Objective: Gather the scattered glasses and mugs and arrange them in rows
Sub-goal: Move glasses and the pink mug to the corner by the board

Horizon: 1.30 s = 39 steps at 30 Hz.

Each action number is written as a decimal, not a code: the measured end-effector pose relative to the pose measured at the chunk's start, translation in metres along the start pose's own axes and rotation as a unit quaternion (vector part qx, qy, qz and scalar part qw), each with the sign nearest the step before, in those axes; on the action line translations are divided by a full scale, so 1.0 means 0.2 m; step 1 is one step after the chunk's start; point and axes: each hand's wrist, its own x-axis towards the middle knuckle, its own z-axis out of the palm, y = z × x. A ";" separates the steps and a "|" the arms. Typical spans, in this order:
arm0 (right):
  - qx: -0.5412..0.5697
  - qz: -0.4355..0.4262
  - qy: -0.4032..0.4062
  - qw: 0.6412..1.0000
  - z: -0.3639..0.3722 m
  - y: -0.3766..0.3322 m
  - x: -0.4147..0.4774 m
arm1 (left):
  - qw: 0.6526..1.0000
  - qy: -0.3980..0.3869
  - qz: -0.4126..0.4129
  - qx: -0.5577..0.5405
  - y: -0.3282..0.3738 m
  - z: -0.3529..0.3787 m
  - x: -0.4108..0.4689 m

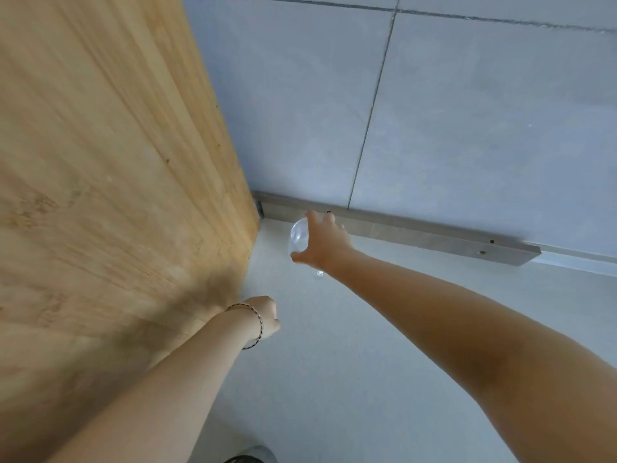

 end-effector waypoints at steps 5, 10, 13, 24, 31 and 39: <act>-0.025 0.011 -0.007 1.000 0.10 -0.07 0.08 | 1.000 0.001 0.018 -0.021 -0.03 -0.01 0.04; 0.045 0.014 0.004 0.999 0.11 -0.06 0.02 | 1.000 -0.001 0.015 -0.015 -0.05 0.01 0.01; 0.058 -0.002 -0.003 0.998 0.07 0.01 -0.09 | 1.000 0.003 0.006 -0.017 -0.03 0.03 -0.06; -0.195 0.003 -0.213 0.957 0.05 0.46 -0.89 | 0.996 0.071 0.001 -0.059 0.08 0.19 -0.63; -0.175 -0.012 -0.227 0.958 0.11 0.58 -1.12 | 0.995 0.022 -0.069 -0.064 0.08 0.52 -0.99; -0.128 -0.014 -0.200 0.971 0.06 0.70 -1.23 | 0.979 0.148 -0.098 -0.099 0.08 0.72 -1.03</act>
